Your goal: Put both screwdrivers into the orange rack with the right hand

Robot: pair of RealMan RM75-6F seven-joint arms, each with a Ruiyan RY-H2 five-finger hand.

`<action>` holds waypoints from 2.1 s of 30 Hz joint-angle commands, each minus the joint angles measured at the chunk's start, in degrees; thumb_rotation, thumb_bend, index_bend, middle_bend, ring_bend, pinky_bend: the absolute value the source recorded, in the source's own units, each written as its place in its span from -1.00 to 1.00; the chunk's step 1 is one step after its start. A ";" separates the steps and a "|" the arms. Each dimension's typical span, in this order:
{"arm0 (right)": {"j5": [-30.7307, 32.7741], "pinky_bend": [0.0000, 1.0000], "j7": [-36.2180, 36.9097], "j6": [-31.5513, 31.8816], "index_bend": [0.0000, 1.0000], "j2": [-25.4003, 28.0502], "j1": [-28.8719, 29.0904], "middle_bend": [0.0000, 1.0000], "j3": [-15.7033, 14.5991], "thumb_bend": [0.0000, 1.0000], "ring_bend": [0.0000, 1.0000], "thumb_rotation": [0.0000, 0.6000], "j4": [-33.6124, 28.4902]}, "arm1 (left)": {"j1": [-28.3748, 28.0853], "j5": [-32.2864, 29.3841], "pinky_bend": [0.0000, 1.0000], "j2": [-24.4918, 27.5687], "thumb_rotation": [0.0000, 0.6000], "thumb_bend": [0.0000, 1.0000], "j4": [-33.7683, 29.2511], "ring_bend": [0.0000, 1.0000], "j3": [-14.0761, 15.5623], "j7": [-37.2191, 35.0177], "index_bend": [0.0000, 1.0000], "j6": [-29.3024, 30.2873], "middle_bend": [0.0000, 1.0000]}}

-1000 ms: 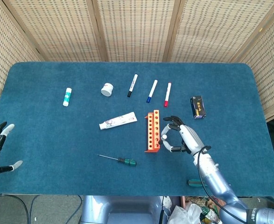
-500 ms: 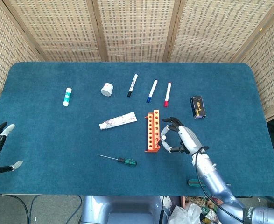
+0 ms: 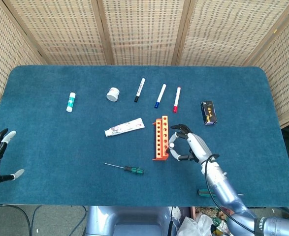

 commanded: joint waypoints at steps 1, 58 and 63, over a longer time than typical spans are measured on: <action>-0.16 -0.74 0.12 -0.19 0.26 -0.16 -0.04 -0.71 -0.13 0.12 -1.00 1.00 0.18 | -0.04 -0.01 -1.00 -0.02 1.00 -1.00 -0.02 -1.00 0.02 0.03 -1.00 -0.07 -1.00; -9.24 -0.74 11.44 -1.24 0.27 -4.99 -2.07 -0.71 -1.22 0.12 -1.00 1.00 7.71 | -0.28 -0.55 -1.00 -0.17 1.00 -1.00 -0.09 -1.00 0.00 0.58 -1.00 -0.38 -1.00; -9.98 -0.74 12.97 -1.57 0.26 -4.71 -2.28 -0.71 -1.39 0.11 -1.00 1.00 8.00 | -0.28 -0.60 -1.00 -0.12 1.00 -1.00 -0.11 -1.00 0.01 0.54 -1.00 -0.41 -1.00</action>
